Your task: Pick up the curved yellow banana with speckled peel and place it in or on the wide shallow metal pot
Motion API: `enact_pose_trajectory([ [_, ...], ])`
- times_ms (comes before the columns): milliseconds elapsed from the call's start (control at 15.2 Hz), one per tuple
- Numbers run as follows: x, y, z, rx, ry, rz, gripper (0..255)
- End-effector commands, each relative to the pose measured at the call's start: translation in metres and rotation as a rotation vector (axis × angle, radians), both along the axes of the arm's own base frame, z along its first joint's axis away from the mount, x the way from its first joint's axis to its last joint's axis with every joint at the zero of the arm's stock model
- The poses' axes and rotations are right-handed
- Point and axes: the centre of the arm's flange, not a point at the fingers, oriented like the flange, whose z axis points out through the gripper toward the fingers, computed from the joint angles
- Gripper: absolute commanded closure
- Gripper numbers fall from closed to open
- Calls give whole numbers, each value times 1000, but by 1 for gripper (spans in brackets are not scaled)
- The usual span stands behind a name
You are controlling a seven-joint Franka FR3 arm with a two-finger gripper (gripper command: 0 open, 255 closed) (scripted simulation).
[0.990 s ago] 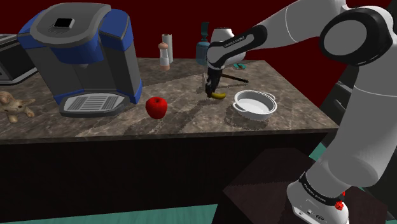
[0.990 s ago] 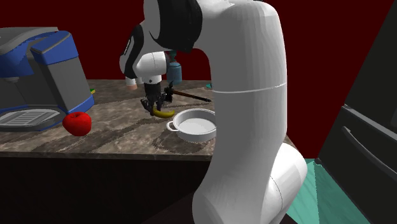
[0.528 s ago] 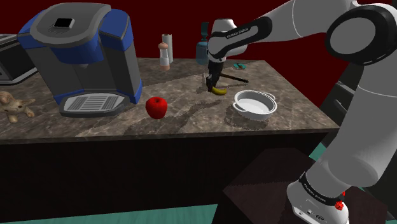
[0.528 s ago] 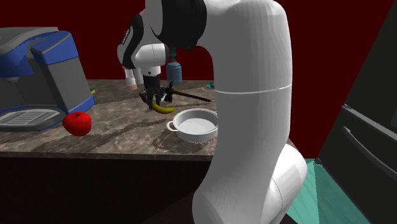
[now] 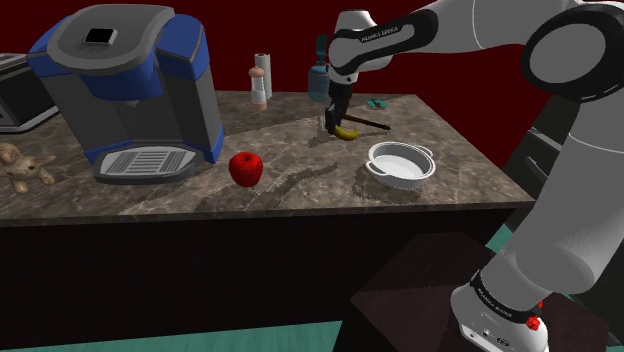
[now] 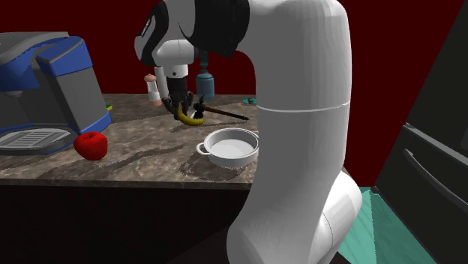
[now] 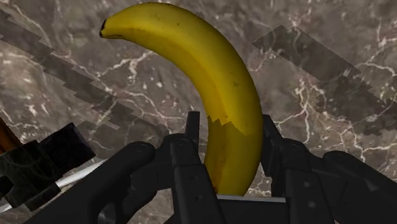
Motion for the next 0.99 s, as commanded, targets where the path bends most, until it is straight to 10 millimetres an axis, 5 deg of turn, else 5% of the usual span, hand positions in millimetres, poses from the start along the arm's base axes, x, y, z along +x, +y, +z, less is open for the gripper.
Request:
enact_pose_trajectory([
  [0,0,0,10,0,0,0,255],
  [198,0,0,23,0,0,0,255],
  [924,-133,-60,24,0,0,0,255],
])
